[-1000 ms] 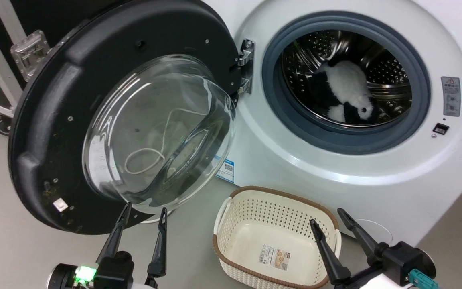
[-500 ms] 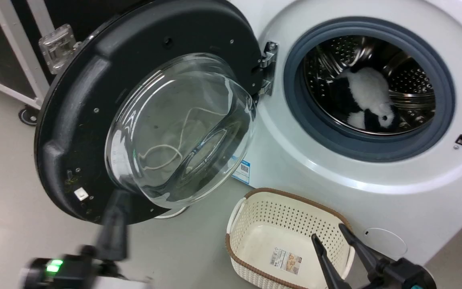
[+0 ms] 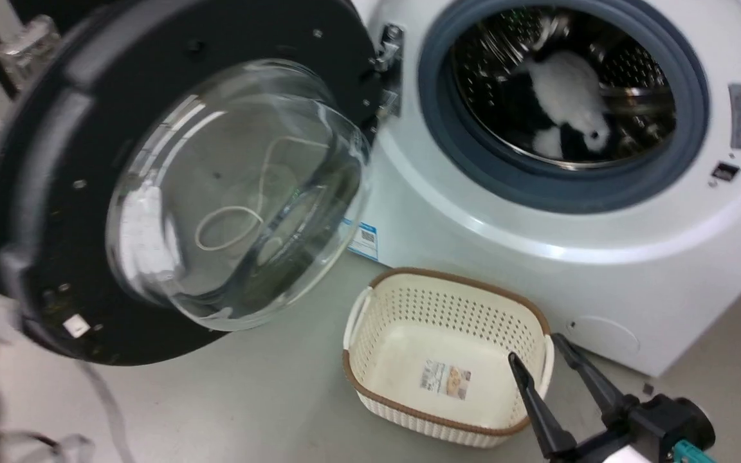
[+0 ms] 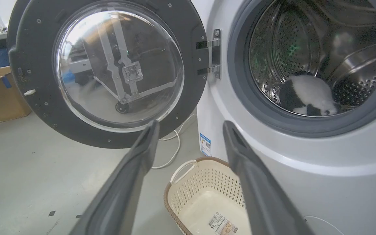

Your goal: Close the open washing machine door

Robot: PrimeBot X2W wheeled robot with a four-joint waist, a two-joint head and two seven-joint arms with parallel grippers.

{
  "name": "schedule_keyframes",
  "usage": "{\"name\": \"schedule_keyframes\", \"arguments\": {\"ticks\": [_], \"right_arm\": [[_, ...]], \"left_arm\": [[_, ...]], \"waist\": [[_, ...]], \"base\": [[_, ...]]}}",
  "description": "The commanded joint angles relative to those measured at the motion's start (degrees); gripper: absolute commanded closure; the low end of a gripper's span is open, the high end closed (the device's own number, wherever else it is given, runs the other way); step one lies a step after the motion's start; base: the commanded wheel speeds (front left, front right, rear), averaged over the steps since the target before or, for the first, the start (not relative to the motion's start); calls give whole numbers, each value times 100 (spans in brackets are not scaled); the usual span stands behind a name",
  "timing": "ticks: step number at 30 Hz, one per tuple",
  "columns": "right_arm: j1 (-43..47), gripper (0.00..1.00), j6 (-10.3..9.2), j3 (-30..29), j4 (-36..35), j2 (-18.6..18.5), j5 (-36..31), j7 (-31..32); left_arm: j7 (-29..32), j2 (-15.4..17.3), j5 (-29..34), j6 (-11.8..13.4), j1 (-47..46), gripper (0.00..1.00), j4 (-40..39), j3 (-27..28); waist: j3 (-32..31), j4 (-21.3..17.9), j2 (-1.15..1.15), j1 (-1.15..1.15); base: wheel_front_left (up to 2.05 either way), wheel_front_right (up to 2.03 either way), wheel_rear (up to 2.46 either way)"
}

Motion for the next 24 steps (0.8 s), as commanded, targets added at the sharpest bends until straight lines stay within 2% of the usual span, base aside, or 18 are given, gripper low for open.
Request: {"name": "schedule_keyframes", "arguments": {"ticks": [1,7,12,14,15,16,17,18,24], "right_arm": [[-88,0,5,11,-39,-63,39,-8],[-168,0,5,-10,-27,-137,107,-12],[-173,0,5,-40,14,-197,151,-17],[-175,0,5,-42,31,-198,161,-19],[-175,0,5,-42,31,-198,161,-19],[-177,0,5,-37,58,-189,169,-21],[-177,0,5,-37,58,-189,169,-21],[-169,0,5,-31,95,-162,171,-22],[-125,0,5,-23,199,-22,149,-25]], "left_arm": [[146,197,-146,72,-227,100,237,237],[1029,432,-1475,703,-1011,100,1364,1345],[2144,595,-2277,1033,-1133,100,2062,1648],[2616,605,-2558,1061,-1081,100,2205,1651],[2616,605,-2558,1061,-1081,100,2205,1651],[3091,579,-2857,1020,-986,100,2259,1632],[3091,579,-2857,1020,-986,100,2259,1632],[3517,535,-3126,977,-850,100,2272,1618],[4271,400,-3543,883,-368,100,1989,1563]], "waist": [[150,-176,0,-1],[291,-440,0,-1],[330,-561,0,-1],[319,-585,0,-1],[319,-585,0,-1],[282,-599,0,-1],[282,-599,0,-1],[211,-603,0,-1],[-59,-606,0,-1]], "base": [[0,0,0],[0,0,0],[0,0,0],[0,0,0],[0,0,0],[0,0,0],[0,0,0],[0,0,0],[0,0,0]]}}
